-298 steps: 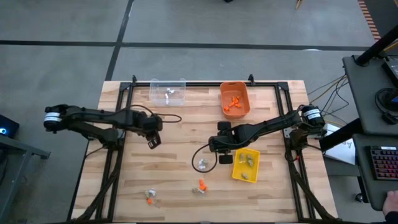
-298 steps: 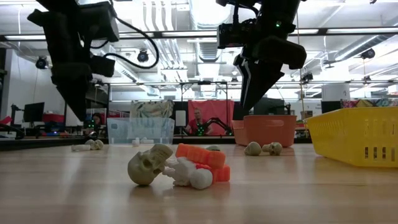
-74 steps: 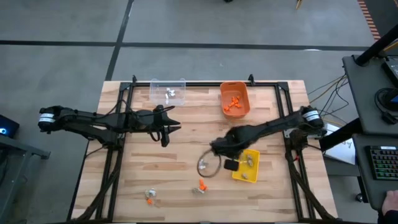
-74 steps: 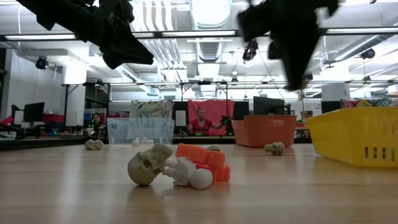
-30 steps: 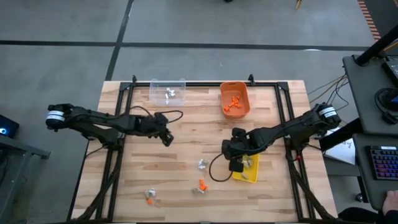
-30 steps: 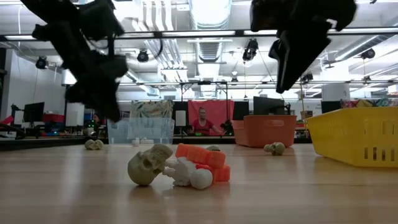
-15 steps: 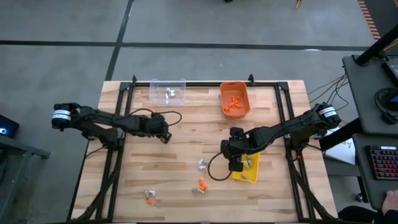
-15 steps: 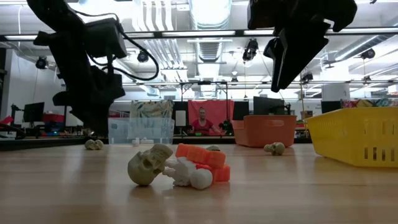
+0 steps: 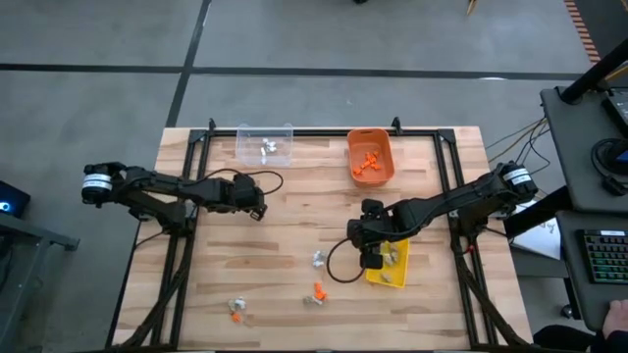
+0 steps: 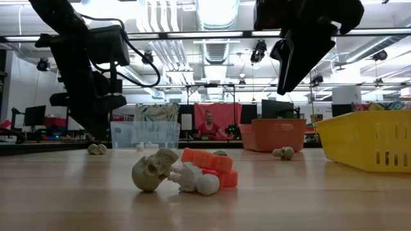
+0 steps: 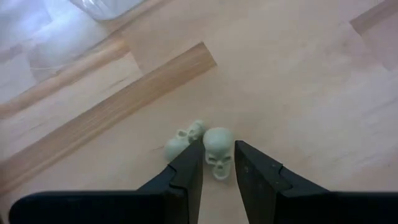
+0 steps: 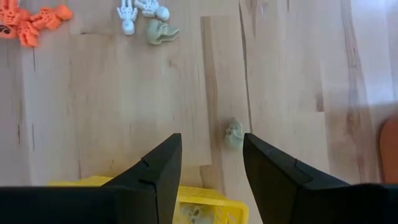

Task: Sort Halloween decoration
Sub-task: Put the gray skull toy into the yellow bin

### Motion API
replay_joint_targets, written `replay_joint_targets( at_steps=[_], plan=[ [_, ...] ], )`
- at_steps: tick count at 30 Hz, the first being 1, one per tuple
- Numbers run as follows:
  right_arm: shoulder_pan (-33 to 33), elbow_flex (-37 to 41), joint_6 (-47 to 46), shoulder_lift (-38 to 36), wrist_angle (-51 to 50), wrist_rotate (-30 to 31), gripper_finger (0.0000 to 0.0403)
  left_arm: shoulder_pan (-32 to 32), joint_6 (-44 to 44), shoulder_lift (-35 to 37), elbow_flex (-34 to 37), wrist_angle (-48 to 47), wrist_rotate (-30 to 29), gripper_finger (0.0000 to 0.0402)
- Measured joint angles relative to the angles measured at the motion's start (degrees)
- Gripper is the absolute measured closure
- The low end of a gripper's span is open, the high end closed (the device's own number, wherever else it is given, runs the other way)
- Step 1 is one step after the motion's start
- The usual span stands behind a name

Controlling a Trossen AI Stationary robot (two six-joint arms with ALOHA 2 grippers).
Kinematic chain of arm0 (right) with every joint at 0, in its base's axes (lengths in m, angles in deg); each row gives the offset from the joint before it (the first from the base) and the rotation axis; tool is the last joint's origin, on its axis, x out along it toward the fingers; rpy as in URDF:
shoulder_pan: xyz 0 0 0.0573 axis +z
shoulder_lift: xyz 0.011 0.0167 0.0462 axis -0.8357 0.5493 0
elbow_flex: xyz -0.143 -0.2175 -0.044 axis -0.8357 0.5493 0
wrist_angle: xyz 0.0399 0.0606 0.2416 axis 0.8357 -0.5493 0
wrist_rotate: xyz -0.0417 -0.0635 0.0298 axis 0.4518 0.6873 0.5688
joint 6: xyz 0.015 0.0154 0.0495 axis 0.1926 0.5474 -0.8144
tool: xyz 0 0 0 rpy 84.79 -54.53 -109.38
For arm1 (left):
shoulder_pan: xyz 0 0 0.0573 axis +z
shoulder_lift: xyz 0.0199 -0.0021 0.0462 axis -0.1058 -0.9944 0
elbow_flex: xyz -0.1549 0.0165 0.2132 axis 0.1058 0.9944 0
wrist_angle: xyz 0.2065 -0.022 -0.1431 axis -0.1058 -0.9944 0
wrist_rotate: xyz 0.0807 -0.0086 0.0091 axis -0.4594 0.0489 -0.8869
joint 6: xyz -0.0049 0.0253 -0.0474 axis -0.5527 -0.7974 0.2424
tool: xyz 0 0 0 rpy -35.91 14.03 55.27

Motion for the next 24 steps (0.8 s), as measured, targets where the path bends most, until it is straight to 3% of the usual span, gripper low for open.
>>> replay_joint_targets(
  at_steps=[10, 19, 24],
  plan=[
    [-0.34, 0.0, -0.28, 0.0, 0.81, -0.42, 0.0243, 0.11, 0.15, -0.11, 0.0, 0.11, 1.43, 0.0318],
    [-0.35, 0.0, -0.25, 0.0, 0.82, -0.4, 0.0241, 0.06, 1.03, -0.11, 0.0, 0.12, 1.86, 0.0237],
    [-0.35, 0.0, -0.25, 0.0, 0.87, -0.4, 0.0243, 0.06, 1.03, -1.18, 0.08, 0.7, 1.88, 0.0218]
  ],
)
